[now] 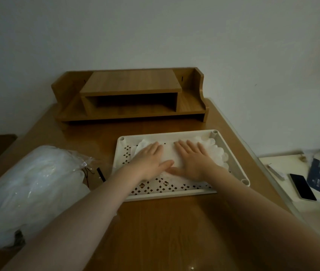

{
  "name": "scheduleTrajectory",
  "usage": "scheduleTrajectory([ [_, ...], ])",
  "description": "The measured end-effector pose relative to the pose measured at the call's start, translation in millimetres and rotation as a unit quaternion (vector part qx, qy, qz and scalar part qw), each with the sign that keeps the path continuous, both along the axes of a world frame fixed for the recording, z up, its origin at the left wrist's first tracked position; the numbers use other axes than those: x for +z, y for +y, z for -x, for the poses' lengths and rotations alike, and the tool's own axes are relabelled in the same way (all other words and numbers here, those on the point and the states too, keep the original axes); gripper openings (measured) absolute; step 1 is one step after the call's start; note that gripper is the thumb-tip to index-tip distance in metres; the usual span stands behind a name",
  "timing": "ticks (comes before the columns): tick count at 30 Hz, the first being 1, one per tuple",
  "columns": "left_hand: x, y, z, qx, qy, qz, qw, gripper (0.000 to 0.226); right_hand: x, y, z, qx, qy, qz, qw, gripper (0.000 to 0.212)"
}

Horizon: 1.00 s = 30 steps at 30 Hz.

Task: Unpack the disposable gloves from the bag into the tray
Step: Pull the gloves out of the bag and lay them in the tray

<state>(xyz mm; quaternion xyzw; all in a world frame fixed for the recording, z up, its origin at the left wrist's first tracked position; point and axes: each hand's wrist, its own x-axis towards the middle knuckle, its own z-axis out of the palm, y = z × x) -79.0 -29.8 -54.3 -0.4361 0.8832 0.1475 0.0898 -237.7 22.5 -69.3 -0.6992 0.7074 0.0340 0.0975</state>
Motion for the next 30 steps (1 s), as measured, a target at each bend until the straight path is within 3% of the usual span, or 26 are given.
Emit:
scheduleTrajectory([
  [8, -14.0, 6.3, -17.0, 0.054, -0.045, 0.023, 0.997, 0.099, 1.6, 7.4, 30.1, -0.064, 0.003, -0.033, 0.997, 0.125],
  [12, -1.6, 16.3, -23.9, 0.067, -0.050, 0.003, 0.997, 0.093, 11.6, 14.6, 25.8, -0.132, -0.032, -0.061, 0.989, 0.130],
  [15, 18.7, 38.9, -34.3, 0.001, 0.009, 0.014, 1.000, 0.060, 30.5, 26.7, -3.4, -0.099, -0.015, 0.046, 0.994, 0.095],
  [17, 33.7, 55.2, -47.5, -0.031, 0.086, 0.076, 0.993, 0.041, 51.2, 38.9, -27.9, -0.039, -0.109, 0.155, 0.981, 0.056],
  [19, 47.2, 63.3, -64.3, -0.031, 0.164, 0.145, 0.975, 0.035, 71.7, 48.8, -49.8, -0.006, -0.196, 0.220, 0.956, 0.031],
  [22, 58.5, 68.5, -99.6, -0.052, 0.231, 0.215, 0.948, 0.021, 91.2, 58.3, -83.3, 0.008, -0.308, 0.206, 0.929, 0.022],
  [24, 56.2, 69.6, -121.6, -0.070, 0.210, 0.290, 0.931, 0.011, 93.0, 63.2, -106.2, 0.039, -0.359, 0.173, 0.917, 0.018],
  [27, 46.6, 74.4, -146.0, -0.003, 0.100, 0.248, 0.964, 0.015, 76.6, 66.6, -139.6, 0.128, -0.319, 0.128, 0.930, 0.014],
  [30, 36.9, 73.4, -164.6, 0.030, 0.087, 0.210, 0.973, 0.020, 51.8, 63.6, -161.9, 0.207, -0.198, 0.092, 0.954, 0.025],
])
